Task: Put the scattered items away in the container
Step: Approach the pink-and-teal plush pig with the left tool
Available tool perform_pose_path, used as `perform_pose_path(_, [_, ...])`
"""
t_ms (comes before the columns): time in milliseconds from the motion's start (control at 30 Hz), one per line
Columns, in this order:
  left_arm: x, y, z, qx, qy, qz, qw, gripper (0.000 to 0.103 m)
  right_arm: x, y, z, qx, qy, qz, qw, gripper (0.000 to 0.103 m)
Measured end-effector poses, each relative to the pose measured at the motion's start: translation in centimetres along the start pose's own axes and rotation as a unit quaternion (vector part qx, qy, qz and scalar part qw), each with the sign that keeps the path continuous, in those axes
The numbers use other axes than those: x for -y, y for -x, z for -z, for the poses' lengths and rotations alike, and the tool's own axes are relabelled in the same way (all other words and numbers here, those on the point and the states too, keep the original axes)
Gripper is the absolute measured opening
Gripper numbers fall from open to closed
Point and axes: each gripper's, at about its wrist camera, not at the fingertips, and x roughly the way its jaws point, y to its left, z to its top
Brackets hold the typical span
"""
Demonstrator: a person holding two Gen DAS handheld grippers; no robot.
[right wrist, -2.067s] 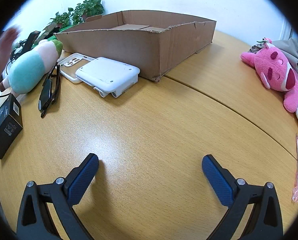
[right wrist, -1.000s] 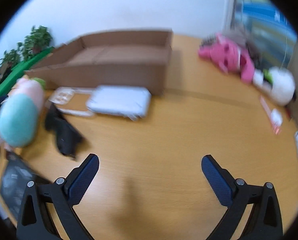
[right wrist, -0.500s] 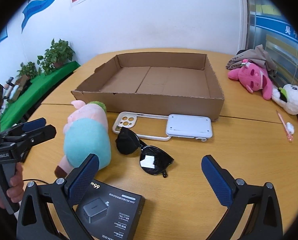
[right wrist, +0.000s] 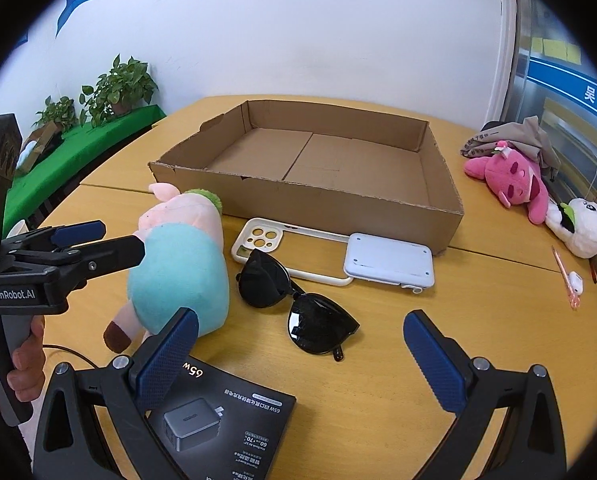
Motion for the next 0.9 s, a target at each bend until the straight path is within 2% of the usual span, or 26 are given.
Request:
perform_pose_path(433, [-0.8,-0.7,-0.1,-0.011,0.017,0.026,0.9995,0.103,-0.5,-1.5,0.0,-0.017,0.0,-0.013,1.0,0.102])
perform_pose_path(900, [-1.6,-1.1,0.1,-0.017,0.032,0.042,0.9984,0.103,-1.3,-1.7,-0.4,-0.018,0.008,-0.021,1.0,0.102])
